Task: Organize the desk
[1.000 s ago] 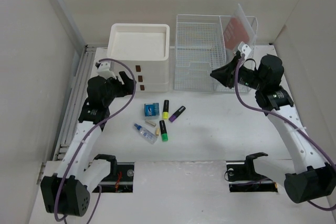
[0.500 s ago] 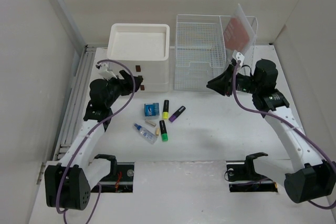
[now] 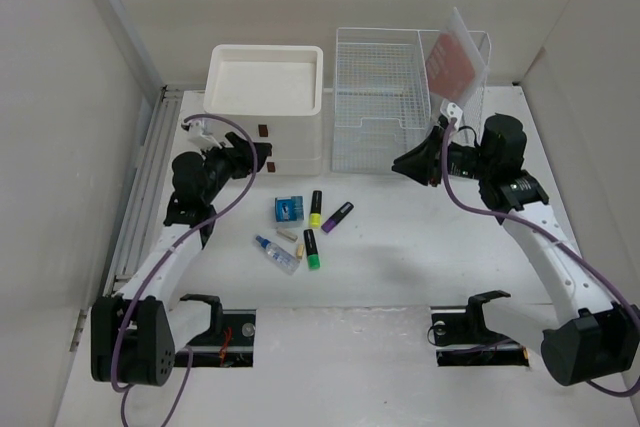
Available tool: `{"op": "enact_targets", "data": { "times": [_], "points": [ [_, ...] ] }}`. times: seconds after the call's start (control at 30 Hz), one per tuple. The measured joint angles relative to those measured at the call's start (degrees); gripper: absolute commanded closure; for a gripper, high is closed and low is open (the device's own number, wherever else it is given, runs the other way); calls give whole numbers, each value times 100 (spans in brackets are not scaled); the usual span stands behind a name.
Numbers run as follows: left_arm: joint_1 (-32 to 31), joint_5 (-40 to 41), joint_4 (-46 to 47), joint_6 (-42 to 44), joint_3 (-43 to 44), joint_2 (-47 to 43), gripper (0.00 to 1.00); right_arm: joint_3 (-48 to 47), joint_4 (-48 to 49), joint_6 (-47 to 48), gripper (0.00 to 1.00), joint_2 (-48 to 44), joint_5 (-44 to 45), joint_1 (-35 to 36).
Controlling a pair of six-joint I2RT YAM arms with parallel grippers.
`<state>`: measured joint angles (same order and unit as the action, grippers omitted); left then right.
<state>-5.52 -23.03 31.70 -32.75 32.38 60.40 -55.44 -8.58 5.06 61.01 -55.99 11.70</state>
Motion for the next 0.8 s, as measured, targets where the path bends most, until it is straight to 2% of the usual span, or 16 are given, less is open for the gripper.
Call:
{"op": "enact_targets", "data": {
  "times": [0.33,0.8],
  "points": [
    [0,229,-24,330,114,745,39,2,0,9,75,136,-33,-2],
    [0,321,94,693,612,1178,41,2,0,9,75,138,-151,-2]
  ]
}}
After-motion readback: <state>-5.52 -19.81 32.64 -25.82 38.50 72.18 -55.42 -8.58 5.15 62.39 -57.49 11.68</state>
